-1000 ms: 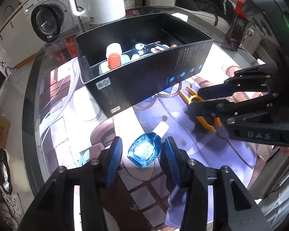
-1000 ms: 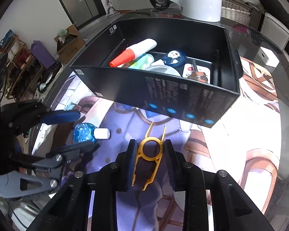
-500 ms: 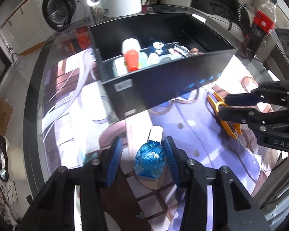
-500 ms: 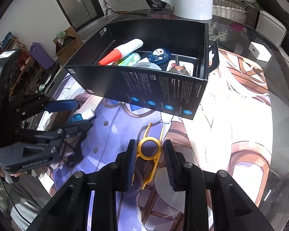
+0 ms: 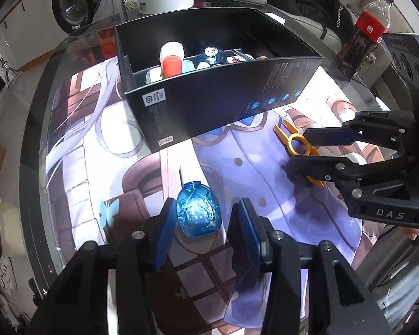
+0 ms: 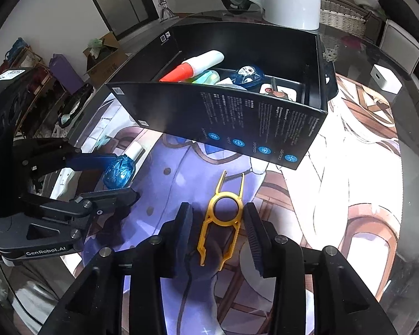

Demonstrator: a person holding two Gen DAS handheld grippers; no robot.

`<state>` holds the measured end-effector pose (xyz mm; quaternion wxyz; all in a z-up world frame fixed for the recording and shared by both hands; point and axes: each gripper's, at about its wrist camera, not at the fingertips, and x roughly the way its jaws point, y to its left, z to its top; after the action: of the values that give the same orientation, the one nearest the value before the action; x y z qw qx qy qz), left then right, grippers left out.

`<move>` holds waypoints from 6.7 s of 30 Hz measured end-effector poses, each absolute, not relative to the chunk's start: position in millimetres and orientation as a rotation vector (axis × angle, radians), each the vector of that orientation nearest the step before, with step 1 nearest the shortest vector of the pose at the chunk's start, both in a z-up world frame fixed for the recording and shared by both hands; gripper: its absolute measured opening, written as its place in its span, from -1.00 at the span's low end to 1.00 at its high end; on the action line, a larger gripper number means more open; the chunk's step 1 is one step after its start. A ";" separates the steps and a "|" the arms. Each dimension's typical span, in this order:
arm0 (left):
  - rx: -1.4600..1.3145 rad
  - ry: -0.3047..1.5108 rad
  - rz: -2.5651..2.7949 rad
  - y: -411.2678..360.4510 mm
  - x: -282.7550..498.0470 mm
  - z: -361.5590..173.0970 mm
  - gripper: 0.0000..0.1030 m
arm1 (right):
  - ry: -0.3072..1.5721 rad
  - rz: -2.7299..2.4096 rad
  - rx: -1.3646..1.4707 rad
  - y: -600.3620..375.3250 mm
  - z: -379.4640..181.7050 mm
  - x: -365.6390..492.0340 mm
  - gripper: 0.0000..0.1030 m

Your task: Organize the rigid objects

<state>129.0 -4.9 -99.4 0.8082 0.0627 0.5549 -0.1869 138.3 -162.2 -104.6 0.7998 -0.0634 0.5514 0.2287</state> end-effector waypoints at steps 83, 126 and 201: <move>-0.063 0.345 -0.300 22.9 105.7 48.6 -0.44 | 0.376 0.479 -0.003 -155.9 49.6 101.3 -0.50; -0.050 0.858 -0.279 -10.5 208.1 -42.1 -0.44 | 0.882 0.344 -0.024 -146.6 -44.1 212.5 -0.50; 0.020 0.162 -0.023 19.3 6.7 4.2 1.00 | 0.254 0.123 -0.088 -160.6 5.2 6.7 0.87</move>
<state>6.7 19.3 4.2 0.9966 0.0100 0.0810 -0.0113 6.7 -160.6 5.2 0.9891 -0.0440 0.1267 0.0613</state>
